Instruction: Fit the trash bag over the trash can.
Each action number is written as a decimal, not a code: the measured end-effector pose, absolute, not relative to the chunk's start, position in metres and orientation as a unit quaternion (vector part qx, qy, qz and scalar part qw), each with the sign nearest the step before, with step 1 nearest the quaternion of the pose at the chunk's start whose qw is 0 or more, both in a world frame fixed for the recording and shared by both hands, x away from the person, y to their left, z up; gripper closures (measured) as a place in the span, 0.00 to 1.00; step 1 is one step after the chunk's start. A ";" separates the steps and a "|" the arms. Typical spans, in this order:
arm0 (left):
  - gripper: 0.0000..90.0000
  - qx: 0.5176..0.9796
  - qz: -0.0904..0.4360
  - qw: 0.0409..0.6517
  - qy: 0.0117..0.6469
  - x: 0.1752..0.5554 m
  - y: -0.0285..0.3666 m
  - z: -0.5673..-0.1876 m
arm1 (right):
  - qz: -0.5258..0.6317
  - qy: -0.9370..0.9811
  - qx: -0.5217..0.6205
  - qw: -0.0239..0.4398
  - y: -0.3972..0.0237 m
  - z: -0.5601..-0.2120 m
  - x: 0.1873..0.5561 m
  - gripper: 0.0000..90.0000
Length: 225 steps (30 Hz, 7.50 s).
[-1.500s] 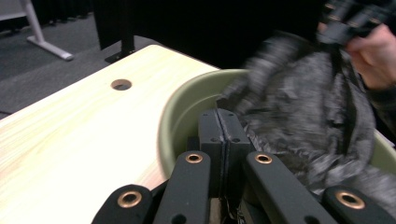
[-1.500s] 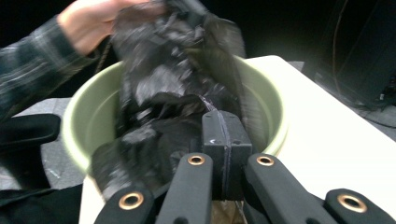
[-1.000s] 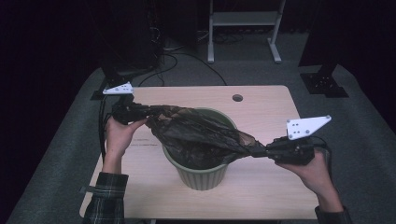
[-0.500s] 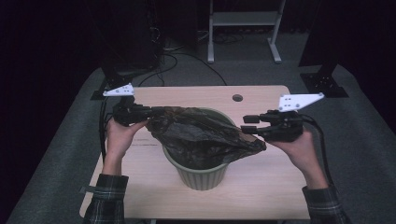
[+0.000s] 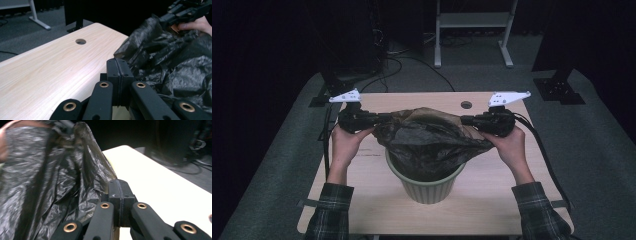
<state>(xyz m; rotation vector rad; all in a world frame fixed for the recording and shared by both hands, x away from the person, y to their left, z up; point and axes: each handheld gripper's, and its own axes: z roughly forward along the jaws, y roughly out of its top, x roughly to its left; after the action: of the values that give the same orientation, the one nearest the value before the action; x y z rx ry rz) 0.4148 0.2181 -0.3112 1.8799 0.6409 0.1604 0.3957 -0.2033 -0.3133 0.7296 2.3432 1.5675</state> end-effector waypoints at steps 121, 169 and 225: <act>1.00 0.823 0.034 0.491 0.285 0.389 0.227 -0.356 | 0.500 0.851 0.133 0.092 -0.220 -0.339 0.329 0.59; 1.00 0.836 0.018 0.438 0.331 0.416 0.224 -0.413 | 0.406 0.884 0.226 0.047 -0.200 -0.396 0.362 1.00; 0.00 0.899 0.071 0.373 0.219 0.309 0.252 -0.465 | 0.513 0.837 0.152 0.112 -0.195 -0.291 0.334 0.11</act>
<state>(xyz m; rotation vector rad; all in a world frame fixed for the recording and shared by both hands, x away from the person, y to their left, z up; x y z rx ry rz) 0.3089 0.2517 -0.4651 2.3042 0.5602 0.1808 0.3341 -0.1954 -0.2913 0.4474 2.4579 1.5074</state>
